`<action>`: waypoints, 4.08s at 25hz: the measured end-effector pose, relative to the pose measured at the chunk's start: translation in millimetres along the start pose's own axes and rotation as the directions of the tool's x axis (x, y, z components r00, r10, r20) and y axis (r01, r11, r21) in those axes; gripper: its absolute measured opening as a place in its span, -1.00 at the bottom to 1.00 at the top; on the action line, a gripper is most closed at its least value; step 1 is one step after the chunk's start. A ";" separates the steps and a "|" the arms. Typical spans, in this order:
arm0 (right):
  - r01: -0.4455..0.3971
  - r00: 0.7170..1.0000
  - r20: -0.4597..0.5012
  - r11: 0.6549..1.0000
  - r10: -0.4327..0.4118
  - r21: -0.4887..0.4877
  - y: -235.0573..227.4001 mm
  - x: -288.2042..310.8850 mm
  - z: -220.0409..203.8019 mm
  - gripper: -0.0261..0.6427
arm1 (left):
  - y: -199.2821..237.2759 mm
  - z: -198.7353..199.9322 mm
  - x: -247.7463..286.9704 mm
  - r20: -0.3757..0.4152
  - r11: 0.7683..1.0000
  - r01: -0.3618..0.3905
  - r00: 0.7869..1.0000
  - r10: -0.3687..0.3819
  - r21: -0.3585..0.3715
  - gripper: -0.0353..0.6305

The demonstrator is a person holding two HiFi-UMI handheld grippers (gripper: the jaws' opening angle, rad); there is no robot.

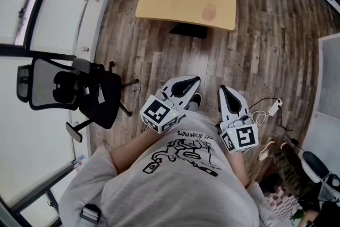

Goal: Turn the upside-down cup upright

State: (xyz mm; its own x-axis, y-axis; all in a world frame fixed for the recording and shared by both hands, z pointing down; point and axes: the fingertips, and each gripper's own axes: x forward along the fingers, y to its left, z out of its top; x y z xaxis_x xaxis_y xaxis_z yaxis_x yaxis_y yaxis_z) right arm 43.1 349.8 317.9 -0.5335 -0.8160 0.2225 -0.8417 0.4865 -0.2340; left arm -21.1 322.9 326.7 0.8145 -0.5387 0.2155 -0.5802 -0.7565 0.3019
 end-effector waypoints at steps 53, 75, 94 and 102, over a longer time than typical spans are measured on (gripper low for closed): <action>-0.030 0.952 -0.306 0.987 -0.020 -0.159 -217.2 336.5 -37.8 -0.39 | 290.7 -1.6 231.3 -0.144 0.990 0.130 0.980 -0.137 -0.058 -0.87; -0.106 0.845 -0.534 0.968 -0.032 -0.226 -261.3 395.2 -147.3 0.00 | 334.4 -77.2 275.3 -0.252 0.989 0.096 0.960 -0.121 -0.109 -0.87; -0.061 0.904 -0.426 0.996 0.031 -0.057 -272.2 390.5 -95.5 -0.03 | 335.8 -55.4 263.5 -0.211 0.985 0.108 0.968 -0.135 -0.136 -0.87; -0.027 0.959 -0.269 0.976 0.086 0.215 -273.1 368.3 -49.5 -0.03 | 318.0 -20.2 249.5 -0.148 0.967 0.160 0.970 -0.191 -0.198 -0.66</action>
State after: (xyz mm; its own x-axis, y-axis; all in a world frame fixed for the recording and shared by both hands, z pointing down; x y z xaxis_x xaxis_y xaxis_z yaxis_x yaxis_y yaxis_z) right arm 72.4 -68.1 510.6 -0.6061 -0.6573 0.4479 -0.7897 0.4299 -0.4377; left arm -2.4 -44.6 495.3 0.9011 -0.3233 0.2891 -0.4308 -0.7443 0.5103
